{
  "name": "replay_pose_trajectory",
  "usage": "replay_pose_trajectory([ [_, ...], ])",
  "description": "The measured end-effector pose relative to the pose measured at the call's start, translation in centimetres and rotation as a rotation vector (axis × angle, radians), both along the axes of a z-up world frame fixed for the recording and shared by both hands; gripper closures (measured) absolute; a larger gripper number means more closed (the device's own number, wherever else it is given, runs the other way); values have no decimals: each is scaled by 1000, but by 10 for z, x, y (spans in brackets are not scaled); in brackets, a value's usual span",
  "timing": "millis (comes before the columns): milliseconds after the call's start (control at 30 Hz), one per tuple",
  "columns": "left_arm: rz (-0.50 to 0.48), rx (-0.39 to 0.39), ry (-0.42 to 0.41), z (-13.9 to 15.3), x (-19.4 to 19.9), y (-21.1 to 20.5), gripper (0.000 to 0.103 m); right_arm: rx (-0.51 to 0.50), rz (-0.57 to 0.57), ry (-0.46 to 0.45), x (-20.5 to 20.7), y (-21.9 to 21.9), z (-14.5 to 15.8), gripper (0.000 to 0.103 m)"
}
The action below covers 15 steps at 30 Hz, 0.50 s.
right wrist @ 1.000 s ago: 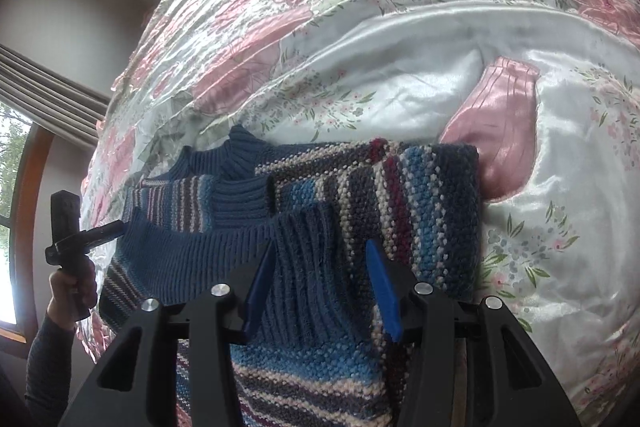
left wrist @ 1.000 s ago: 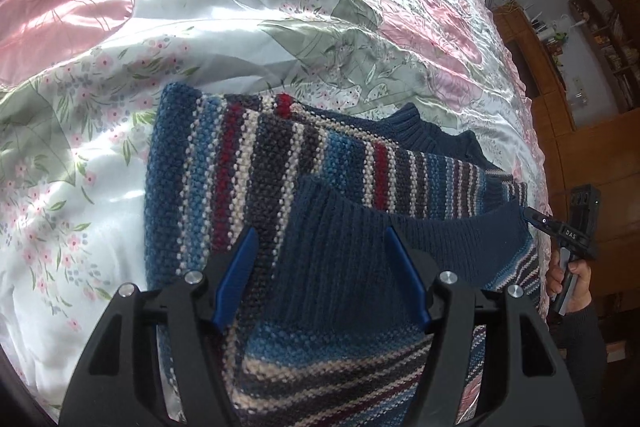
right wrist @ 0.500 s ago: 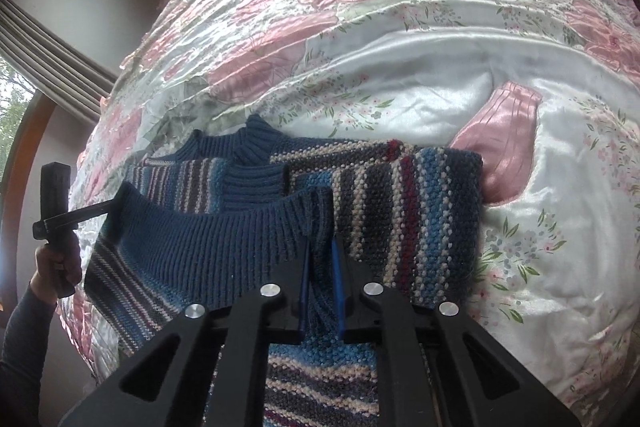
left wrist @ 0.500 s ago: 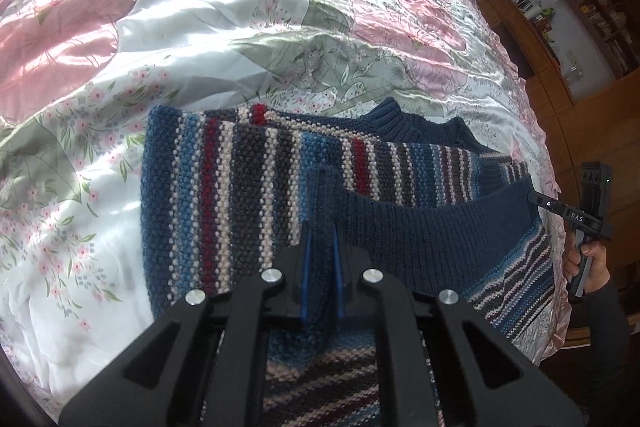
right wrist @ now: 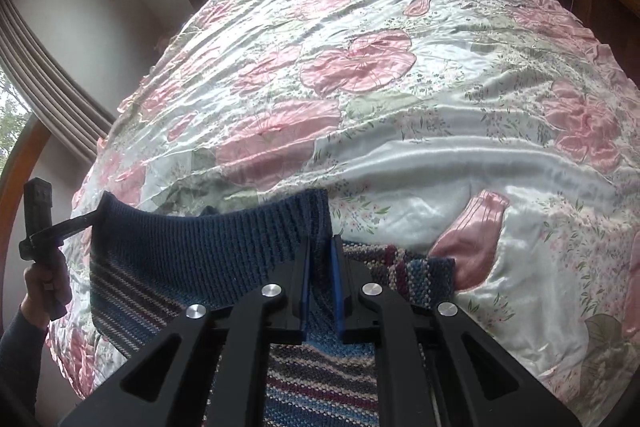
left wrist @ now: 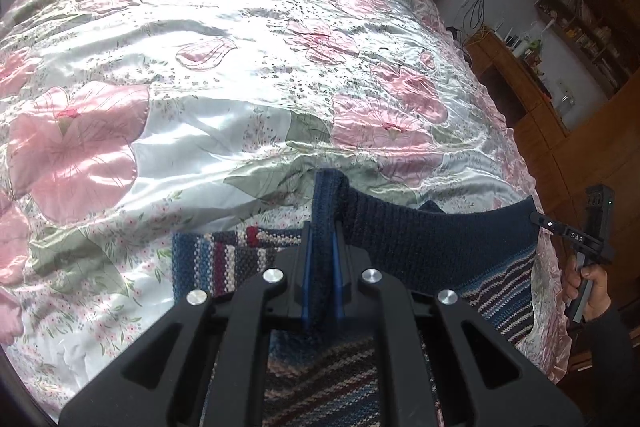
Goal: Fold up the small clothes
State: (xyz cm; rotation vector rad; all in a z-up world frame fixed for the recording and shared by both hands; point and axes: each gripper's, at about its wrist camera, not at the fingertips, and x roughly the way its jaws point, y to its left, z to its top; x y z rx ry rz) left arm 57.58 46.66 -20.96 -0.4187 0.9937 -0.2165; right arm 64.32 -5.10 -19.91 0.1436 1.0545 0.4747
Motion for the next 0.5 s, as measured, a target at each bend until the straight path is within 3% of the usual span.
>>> replay_pose_trajectory([
  [333,77,45,184,-70,41,-1,97,-147,-87,115,36,22,-63,94],
  [500,93,32,143,-57,51,2,97,-139,-105,61,43,26,-50,94],
])
